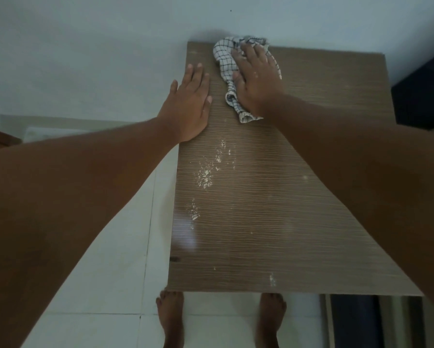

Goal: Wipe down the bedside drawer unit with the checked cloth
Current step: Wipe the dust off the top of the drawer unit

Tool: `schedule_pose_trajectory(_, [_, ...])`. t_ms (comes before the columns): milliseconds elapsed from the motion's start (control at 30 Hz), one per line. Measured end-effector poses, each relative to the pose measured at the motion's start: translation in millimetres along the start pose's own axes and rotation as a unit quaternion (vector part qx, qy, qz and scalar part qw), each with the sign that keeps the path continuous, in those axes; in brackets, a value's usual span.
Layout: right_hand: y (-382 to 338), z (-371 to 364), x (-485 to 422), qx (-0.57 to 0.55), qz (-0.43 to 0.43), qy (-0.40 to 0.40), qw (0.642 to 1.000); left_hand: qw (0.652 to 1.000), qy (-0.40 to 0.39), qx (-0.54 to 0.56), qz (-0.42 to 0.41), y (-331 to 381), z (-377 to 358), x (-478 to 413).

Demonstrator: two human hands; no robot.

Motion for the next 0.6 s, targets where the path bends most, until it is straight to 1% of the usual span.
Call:
schedule_pose_trajectory(233, [-10, -8, 39, -0.038, 0.043, 0.000, 0.998, 1.000, 0.003, 0.009, -0.008, 15, -3, 16])
schedule_pose_trajectory(367, [-15, -9, 75, -0.069, 0.083, 0.017, 0.994, 0.999, 0.009, 0.029, -0.012, 22, -8, 31])
schedule_pose_trajectory(500, [-18, -8, 111, -0.099, 0.108, 0.024, 0.989, 1.000, 0.005, 0.015, -0.016, 29, -13, 48])
schedule_pose_trajectory(600, [-22, -8, 136, -0.103, 0.124, 0.011, 0.987, 1.000, -0.007, 0.001, -0.020, 35, -15, 60])
Point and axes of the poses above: each hand's wrist, its own x-axis away from the middle knuckle, its own z-axis out of the back of the hand, y = z × x, the point moved 7 cm from there along -x, towards the middle knuckle, and after that the axes turned 11 degrees about -z, right-handed, at the moved point
